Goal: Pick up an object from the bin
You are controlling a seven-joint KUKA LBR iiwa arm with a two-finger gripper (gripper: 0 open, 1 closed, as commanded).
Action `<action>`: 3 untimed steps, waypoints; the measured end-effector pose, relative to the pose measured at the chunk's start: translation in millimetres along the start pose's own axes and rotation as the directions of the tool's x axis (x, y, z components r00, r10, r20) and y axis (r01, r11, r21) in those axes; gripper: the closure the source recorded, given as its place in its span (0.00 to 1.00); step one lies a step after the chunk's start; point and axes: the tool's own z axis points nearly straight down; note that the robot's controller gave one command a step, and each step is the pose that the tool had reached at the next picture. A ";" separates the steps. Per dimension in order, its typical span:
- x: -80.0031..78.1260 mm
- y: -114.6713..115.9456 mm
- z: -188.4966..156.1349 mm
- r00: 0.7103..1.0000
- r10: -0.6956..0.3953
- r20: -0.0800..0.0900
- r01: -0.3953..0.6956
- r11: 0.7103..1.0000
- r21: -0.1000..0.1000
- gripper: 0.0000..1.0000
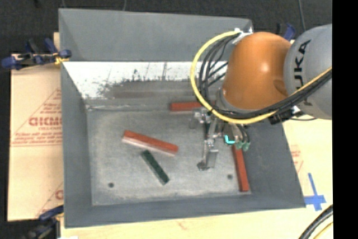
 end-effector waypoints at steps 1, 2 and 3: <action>-37.4 31.3 142.8 0.982 -0.188 0.002 0.188 0.982 0.000 0.00; -38.5 30.8 139.0 0.983 -0.185 0.007 0.185 0.983 0.000 1.00; -28.6 15.7 -39.9 0.981 -0.193 0.016 0.193 0.981 0.003 1.00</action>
Offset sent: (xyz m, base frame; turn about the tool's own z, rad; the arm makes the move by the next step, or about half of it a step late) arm 0.0368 0.0322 -0.1396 -0.1905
